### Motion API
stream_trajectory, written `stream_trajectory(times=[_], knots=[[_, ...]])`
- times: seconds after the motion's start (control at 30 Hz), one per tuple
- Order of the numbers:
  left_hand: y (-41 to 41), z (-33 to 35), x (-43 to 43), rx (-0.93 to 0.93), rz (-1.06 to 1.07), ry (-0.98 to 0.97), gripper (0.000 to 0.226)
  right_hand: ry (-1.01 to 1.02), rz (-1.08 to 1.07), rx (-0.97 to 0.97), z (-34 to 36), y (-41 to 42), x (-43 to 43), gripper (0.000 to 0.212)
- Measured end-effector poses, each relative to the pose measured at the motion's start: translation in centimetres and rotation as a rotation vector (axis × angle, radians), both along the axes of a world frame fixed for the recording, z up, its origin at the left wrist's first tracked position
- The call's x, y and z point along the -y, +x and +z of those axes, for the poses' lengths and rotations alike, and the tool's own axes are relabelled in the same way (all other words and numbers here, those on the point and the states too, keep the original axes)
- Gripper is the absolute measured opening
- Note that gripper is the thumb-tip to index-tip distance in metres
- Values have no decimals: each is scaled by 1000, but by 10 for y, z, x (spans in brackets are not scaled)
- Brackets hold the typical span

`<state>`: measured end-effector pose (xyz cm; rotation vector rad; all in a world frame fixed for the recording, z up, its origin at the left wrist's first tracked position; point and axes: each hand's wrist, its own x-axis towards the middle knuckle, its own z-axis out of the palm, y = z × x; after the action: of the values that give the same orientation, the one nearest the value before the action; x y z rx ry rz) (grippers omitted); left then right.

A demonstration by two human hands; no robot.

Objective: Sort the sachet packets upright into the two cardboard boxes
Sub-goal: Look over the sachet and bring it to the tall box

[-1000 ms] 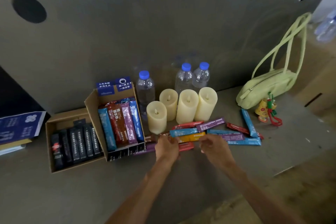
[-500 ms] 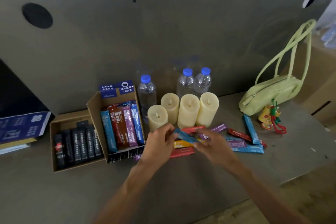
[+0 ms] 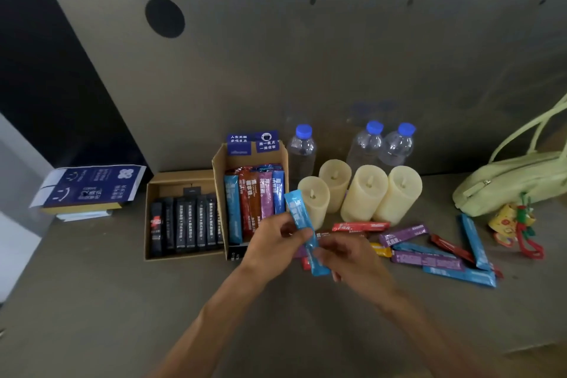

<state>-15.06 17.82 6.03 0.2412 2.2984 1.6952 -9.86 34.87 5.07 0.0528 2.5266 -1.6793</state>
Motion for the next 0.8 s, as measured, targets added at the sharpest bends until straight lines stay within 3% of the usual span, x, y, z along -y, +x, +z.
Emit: stream_trajectory(times=[0.07, 0.33, 0.53, 0.8], knots=[[1, 2, 6, -23, 24, -22, 20, -26, -15, 30, 1, 0, 8, 8], [11, 7, 47, -59, 163, 3, 4, -92, -55, 139, 4, -7, 61, 9], [2, 1, 88, -299, 475, -288, 12, -28, -143, 105, -8, -37, 113, 11], [-25, -29, 89, -164, 440, -543, 29, 198, -290, -66, -38, -74, 142, 11]])
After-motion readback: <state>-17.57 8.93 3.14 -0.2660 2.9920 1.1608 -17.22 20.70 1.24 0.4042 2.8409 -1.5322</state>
